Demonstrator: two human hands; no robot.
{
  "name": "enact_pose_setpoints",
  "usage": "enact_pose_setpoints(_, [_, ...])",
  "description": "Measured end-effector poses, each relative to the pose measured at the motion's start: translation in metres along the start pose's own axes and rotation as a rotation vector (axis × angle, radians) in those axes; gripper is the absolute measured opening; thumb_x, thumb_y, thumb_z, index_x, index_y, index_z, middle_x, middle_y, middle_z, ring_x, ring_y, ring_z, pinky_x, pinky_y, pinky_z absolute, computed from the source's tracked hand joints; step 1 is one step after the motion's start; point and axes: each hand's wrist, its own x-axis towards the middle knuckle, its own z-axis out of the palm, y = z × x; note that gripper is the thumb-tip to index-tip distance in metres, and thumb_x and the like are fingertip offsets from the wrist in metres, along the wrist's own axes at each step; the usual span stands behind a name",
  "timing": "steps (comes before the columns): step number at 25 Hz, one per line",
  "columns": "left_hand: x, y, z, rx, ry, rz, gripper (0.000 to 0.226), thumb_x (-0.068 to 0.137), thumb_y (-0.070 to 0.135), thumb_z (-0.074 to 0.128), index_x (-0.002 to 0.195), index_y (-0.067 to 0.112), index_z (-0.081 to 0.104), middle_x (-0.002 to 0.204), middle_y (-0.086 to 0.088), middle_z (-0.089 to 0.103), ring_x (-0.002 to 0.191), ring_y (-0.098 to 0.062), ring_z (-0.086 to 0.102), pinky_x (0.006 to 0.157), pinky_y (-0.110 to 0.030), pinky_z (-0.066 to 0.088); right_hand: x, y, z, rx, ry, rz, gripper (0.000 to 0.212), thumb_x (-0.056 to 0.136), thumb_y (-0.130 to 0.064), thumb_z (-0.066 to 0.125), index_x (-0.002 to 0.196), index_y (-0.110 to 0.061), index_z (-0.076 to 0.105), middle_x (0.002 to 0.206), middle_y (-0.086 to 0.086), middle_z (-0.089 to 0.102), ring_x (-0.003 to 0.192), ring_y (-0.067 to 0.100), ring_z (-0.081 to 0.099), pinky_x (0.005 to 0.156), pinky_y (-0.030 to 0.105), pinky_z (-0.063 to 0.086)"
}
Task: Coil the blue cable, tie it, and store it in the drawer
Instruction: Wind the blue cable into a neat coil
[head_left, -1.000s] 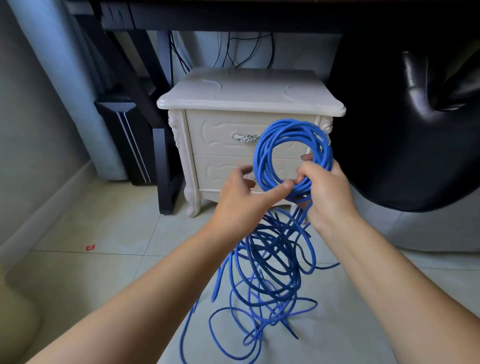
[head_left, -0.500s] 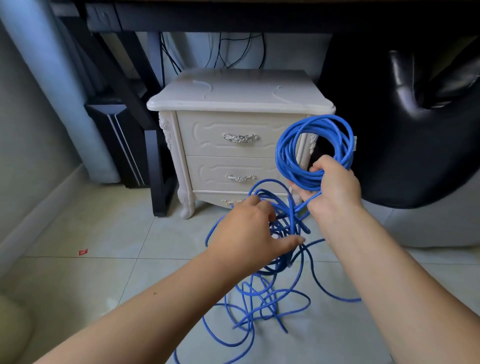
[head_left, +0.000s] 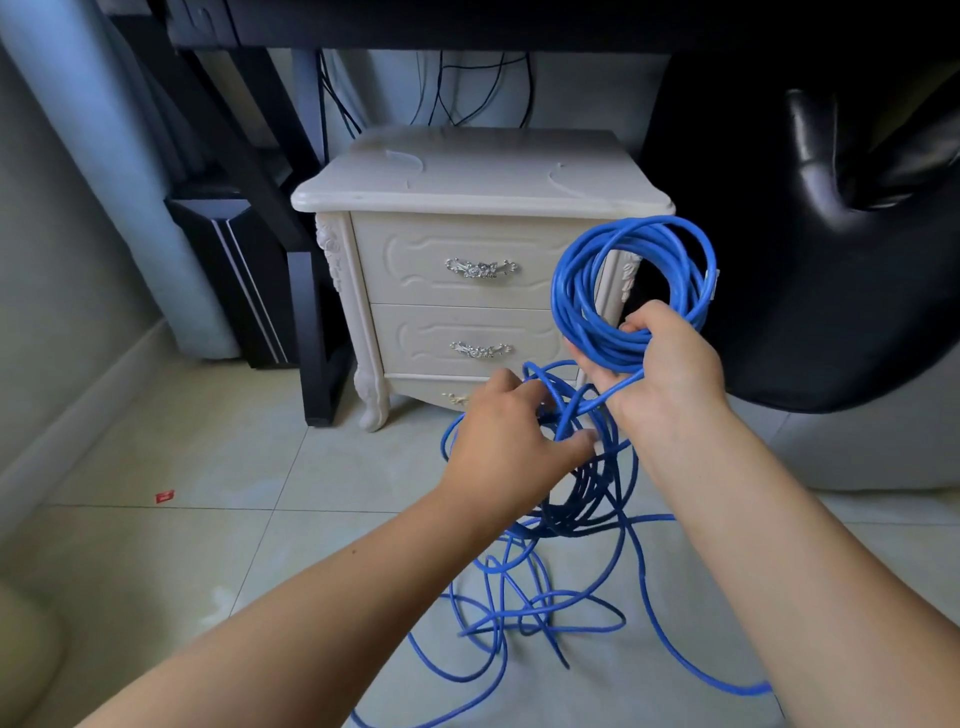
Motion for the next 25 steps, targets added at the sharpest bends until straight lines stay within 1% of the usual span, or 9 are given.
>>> enact_pose_setpoints(3, [0.010,-0.008,-0.016,-0.031,-0.060,-0.036,0.040,0.075,0.015,0.068,0.114,0.028,0.066,0.089,0.003,0.057,0.078,-0.010,0.055,0.070,-0.021,0.043,0.001,-0.009,0.001,0.045,-0.008,0.002,0.015,0.084,0.008,0.047,0.079,-0.007,0.049,0.085,0.018,0.054,0.072,0.037,0.069,0.069,0.048,0.062])
enact_pose_setpoints(6, [0.018,-0.024,-0.035,-0.184,-0.097,-0.167,0.019,0.083,0.015,0.067,0.098,0.026,0.072,0.063,0.009,0.057,0.050,-0.004,0.045,0.050,-0.018,0.036,0.002,-0.024,0.000,0.115,-0.009,-0.018,0.017,0.086,0.009,0.044,0.078,-0.006,0.048,0.085,0.020,0.055,0.077,0.038,0.069,0.071,0.050,0.061])
enact_pose_setpoints(8, [0.020,-0.031,-0.042,-0.259,-0.107,-0.235,0.007,0.088,0.022,0.067,0.085,0.024,0.072,0.061,0.008,0.056,0.052,-0.008,0.042,0.052,-0.020,0.033,0.002,-0.026,0.000,0.136,-0.017,0.003,0.017,0.088,0.008,0.044,0.079,-0.006,0.048,0.086,0.022,0.059,0.079,0.038,0.070,0.072,0.050,0.061])
enact_pose_setpoints(11, [0.019,-0.030,-0.039,-0.281,-0.166,-0.219,0.022,0.085,0.009,0.063,0.091,0.027,0.074,0.065,0.009,0.061,0.059,-0.010,0.050,0.055,-0.019,0.038,0.002,-0.021,0.002,0.135,-0.024,0.044,0.011,0.088,0.006,0.048,0.089,-0.004,0.053,0.093,0.023,0.063,0.077,0.037,0.073,0.069,0.047,0.062])
enact_pose_setpoints(15, [0.023,-0.027,-0.035,-0.234,-0.141,-0.198,0.024,0.079,0.006,0.066,0.091,0.025,0.074,0.060,0.012,0.054,0.045,-0.002,0.044,0.046,-0.014,0.035,0.000,-0.020,0.007,0.181,-0.024,0.067,0.011,0.090,0.004,0.049,0.094,-0.003,0.055,0.091,0.022,0.063,0.075,0.035,0.072,0.067,0.045,0.062])
enact_pose_setpoints(18, [0.024,-0.027,-0.032,-0.227,-0.187,-0.151,0.005,0.079,0.021,0.077,0.080,0.025,0.074,0.061,0.010,0.055,0.049,-0.002,0.045,0.051,-0.016,0.037,-0.003,-0.021,0.007,0.219,-0.025,0.086,0.008,0.092,0.003,0.050,0.090,-0.002,0.056,0.088,0.021,0.064,0.076,0.035,0.072,0.068,0.046,0.062])
enact_pose_setpoints(20, [0.024,-0.029,-0.029,-0.246,-0.205,-0.167,0.011,0.080,0.032,0.079,0.075,0.023,0.073,0.059,0.009,0.054,0.051,-0.006,0.043,0.049,-0.017,0.035,-0.003,-0.021,0.007,0.237,-0.034,0.093,0.009,0.092,0.003,0.050,0.091,-0.002,0.057,0.088,0.021,0.065,0.079,0.036,0.073,0.068,0.046,0.062])
enact_pose_setpoints(22, [0.026,-0.027,-0.032,-0.373,-0.216,-0.242,0.012,0.082,0.027,0.076,0.073,0.020,0.074,0.058,0.008,0.056,0.052,-0.005,0.043,0.048,-0.014,0.034,-0.002,-0.022,0.006,0.214,-0.036,0.069,0.010,0.091,0.004,0.049,0.092,-0.002,0.057,0.091,0.022,0.064,0.086,0.037,0.073,0.069,0.047,0.062])
enact_pose_setpoints(25, [0.036,-0.025,-0.045,-0.785,-0.142,-0.451,0.019,0.083,0.008,0.062,0.064,0.011,0.063,0.064,-0.001,0.065,0.067,-0.014,0.055,0.063,-0.022,0.044,0.006,-0.026,-0.003,0.086,0.026,-0.054,0.015,0.085,0.008,0.047,0.086,-0.007,0.053,0.091,0.018,0.056,0.092,0.039,0.072,0.069,0.048,0.062])
